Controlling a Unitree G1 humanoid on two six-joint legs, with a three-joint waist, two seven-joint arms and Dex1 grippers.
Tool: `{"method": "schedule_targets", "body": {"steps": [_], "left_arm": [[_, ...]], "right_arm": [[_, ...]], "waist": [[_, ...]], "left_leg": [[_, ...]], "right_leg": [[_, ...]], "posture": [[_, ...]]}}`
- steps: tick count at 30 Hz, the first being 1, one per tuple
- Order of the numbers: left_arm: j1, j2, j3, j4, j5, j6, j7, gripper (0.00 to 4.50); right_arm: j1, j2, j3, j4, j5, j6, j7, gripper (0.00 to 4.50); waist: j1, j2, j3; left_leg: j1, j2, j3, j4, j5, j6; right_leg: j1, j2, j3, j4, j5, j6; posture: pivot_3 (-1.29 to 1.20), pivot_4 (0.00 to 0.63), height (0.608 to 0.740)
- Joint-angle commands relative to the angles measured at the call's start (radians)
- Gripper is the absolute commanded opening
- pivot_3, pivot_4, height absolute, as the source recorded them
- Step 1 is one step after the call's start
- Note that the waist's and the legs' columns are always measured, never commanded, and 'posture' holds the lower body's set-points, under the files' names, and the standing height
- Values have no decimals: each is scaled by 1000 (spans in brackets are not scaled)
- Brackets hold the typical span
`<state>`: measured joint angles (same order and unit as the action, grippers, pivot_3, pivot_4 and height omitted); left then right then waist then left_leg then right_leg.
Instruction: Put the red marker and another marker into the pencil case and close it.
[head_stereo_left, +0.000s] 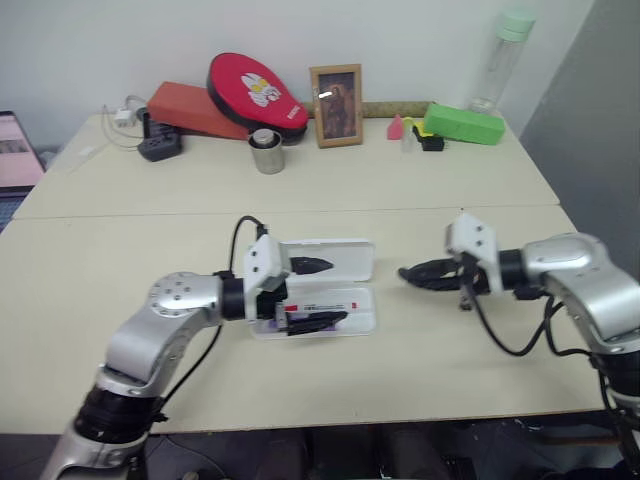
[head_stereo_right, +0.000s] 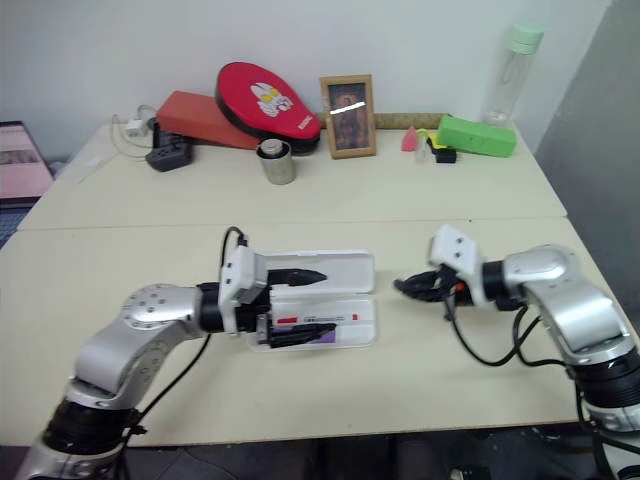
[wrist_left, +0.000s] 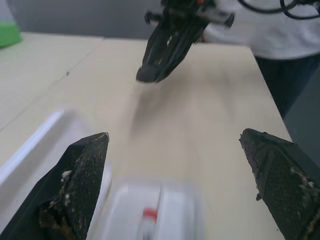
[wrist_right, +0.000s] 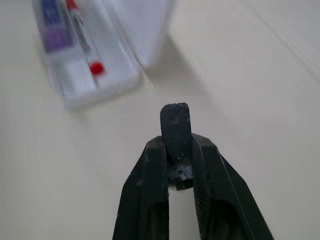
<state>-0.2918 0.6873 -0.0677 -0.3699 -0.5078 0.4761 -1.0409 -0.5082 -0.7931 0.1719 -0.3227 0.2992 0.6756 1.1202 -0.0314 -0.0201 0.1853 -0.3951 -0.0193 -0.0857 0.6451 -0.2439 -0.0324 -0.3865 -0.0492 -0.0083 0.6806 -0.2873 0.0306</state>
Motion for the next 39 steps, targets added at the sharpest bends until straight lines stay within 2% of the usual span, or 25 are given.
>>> {"method": "schedule_targets", "body": {"steps": [1,4,9,17,19,23,25,31,35,39], "left_arm": [[50,102,118,-45,-47,6,-61,4500],[76,148,160,-36,-58,6,-76,4500],[93,175,192,-41,-71,14,-86,4500],[114,180,198,-79,-99,43,-74,4500],[113,179,195,-79,-96,44,-72,4500],[103,175,188,-80,-95,50,-64,4500],[101,174,182,-80,-92,49,-60,4500],[97,171,176,-82,-88,48,-53,4500],[100,172,185,-88,-92,53,-47,4500],[134,183,227,-97,-107,67,-34,4500]], "right_arm": [[-39,76,140,-65,-45,39,-57,287],[-57,128,232,-44,-90,45,-86,287],[-72,162,309,11,-134,28,-91,287],[-78,170,316,57,-157,6,-80,287],[-77,171,317,59,-161,3,-75,973],[-87,181,306,45,-151,13,-68,1732],[-92,183,302,43,-148,13,-66,2307],[-104,186,292,37,-140,15,-61,3441],[-106,178,255,-6,-97,32,-46,4425],[-126,173,125,-92,68,78,18,4425]], "waist": [[6,0,0],[14,0,0],[13,0,0],[3,0,0],[3,0,0],[3,0,0],[3,0,0],[3,0,0],[3,0,0],[3,0,0]], "left_leg": [[-1,-1,0,0,0,0],[-2,-3,0,0,0,0],[-3,-5,0,1,0,0],[-3,-3,-1,0,0,0],[-2,-3,-1,0,0,0],[-2,-3,0,0,0,0],[-2,-3,-1,0,0,0],[-2,-3,-1,0,0,0],[-2,-3,0,0,0,0],[-2,-3,-1,0,0,0]], "right_leg": [[0,-1,0,0,0,0],[0,-4,0,-1,0,0],[-2,-5,-1,-1,0,1],[-2,-4,-1,0,0,1],[-2,-4,-1,0,0,1],[-2,-4,-1,0,0,1],[-2,-4,-1,0,0,1],[-2,-4,-1,0,0,1],[-2,-4,-1,0,0,1],[-2,-4,-1,0,0,1]], "posture": [[0,150,740],[0,150,740],[0,150,740],[0,150,740],[0,150,740],[0,150,740],[0,150,740],[0,150,740],[0,150,740],[0,150,740]]}}
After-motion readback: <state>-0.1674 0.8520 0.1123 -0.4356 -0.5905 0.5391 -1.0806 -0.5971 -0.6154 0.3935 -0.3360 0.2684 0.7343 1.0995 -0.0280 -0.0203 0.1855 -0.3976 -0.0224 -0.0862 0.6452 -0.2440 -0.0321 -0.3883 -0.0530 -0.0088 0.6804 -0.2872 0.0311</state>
